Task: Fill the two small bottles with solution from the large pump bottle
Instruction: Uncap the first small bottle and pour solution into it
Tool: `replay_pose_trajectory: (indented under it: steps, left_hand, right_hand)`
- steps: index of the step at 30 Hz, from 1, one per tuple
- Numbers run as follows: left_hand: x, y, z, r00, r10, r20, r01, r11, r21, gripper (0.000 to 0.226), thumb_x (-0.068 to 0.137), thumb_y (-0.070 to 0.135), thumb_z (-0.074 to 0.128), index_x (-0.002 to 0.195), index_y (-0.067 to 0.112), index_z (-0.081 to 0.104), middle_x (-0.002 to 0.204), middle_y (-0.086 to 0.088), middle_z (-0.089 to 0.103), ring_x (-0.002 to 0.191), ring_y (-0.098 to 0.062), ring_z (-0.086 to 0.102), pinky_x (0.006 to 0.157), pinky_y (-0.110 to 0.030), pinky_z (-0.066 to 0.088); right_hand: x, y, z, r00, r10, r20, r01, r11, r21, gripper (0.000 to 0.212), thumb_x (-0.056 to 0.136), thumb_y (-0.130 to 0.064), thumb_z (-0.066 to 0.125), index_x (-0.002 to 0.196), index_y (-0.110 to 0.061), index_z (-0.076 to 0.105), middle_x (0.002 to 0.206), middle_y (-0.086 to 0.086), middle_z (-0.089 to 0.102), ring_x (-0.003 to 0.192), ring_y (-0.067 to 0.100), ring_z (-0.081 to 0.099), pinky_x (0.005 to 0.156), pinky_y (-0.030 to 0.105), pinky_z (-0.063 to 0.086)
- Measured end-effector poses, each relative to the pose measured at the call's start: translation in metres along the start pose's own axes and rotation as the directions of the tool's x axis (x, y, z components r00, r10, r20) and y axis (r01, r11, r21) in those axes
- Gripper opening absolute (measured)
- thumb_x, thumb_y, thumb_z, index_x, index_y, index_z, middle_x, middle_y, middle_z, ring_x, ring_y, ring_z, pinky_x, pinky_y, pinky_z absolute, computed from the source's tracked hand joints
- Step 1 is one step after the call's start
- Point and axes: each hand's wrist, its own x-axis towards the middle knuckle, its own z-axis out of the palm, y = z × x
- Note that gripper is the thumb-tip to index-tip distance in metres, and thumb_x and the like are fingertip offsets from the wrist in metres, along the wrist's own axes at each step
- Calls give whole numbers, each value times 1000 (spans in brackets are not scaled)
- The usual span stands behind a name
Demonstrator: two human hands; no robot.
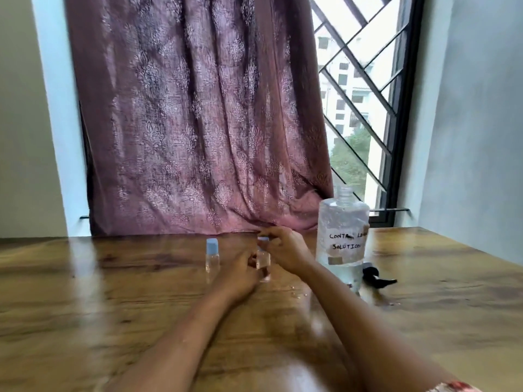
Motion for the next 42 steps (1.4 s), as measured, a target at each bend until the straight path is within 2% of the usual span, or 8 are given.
replay_pose_trajectory:
  steps: [6, 14, 18, 23, 27, 34, 37, 42]
  left_hand:
    - [6, -7, 7, 1000, 18, -14, -20, 990, -137, 21, 72, 28, 77, 87, 27, 63, 82, 11, 69, 83, -9, 66, 82, -33, 52]
    - [-11, -2, -13, 999, 43, -25, -45, 991, -127, 27, 72, 29, 78, 96, 25, 65, 82, 12, 66, 76, 1, 61, 61, -3, 40]
    - [-8, 3, -15, 997, 79, 8, -79, 997, 4, 38, 73, 36, 76, 108, 27, 64, 74, 19, 59, 70, 7, 54, 62, -13, 37]
    - [-3, 2, -13, 994, 90, 56, -91, 996, 9, 35, 76, 33, 73, 109, 23, 64, 84, 13, 63, 79, 0, 58, 70, -17, 42]
    - [-4, 0, -14, 990, 110, 90, -106, 993, -47, 31, 80, 21, 71, 109, 19, 62, 86, 17, 63, 77, 9, 58, 71, -5, 43]
    - [-6, 7, -12, 985, 148, 91, -150, 989, 14, 26, 80, 24, 69, 106, 18, 65, 102, 4, 69, 94, -9, 63, 83, -24, 47]
    - [-9, 9, -11, 982, 170, 77, -173, 984, 32, 19, 80, 24, 67, 99, 21, 66, 101, 5, 68, 88, -4, 61, 80, -22, 45]
    - [-9, 9, -11, 988, 134, 79, -137, 990, 37, 18, 80, 30, 68, 96, 26, 62, 92, 10, 65, 88, -4, 60, 74, -20, 41]
  right_hand:
    - [-11, 9, -7, 1000, -12, 5, 11, 989, 148, 18, 87, -20, 64, 102, -12, 70, 97, 4, 70, 81, 9, 59, 63, 6, 39]
    - [-23, -9, 0, 993, -76, 90, 59, 982, 177, 21, 86, -17, 64, 106, -14, 67, 94, -2, 66, 79, 9, 59, 70, 20, 45]
    - [-21, -6, 1, 993, -120, -24, 120, 993, 9, 21, 78, -25, 73, 97, -18, 68, 98, 2, 62, 82, 16, 58, 64, 15, 37]
    - [-15, -4, 2, 992, -109, -60, 111, 994, 24, 15, 78, -18, 74, 92, -13, 71, 89, 3, 70, 79, 16, 62, 64, 15, 43]
    - [-14, -5, -2, 988, -152, 14, 151, 987, 51, 18, 78, -10, 72, 95, -16, 72, 91, 0, 72, 82, 12, 64, 73, 14, 47]
    - [-18, -6, -8, 990, -71, 120, 22, 927, 374, 50, 80, -2, 57, 124, -26, 53, 111, 6, 64, 91, 18, 63, 85, 34, 52]
    - [-18, -6, -4, 995, -97, 17, 91, 974, 206, 46, 82, -27, 68, 125, -25, 52, 110, -2, 56, 104, 13, 55, 90, 29, 46]
    - [-17, -5, -8, 990, -108, -94, 104, 993, -49, 28, 75, -30, 76, 91, -10, 65, 75, -5, 54, 71, 10, 49, 59, 8, 34]
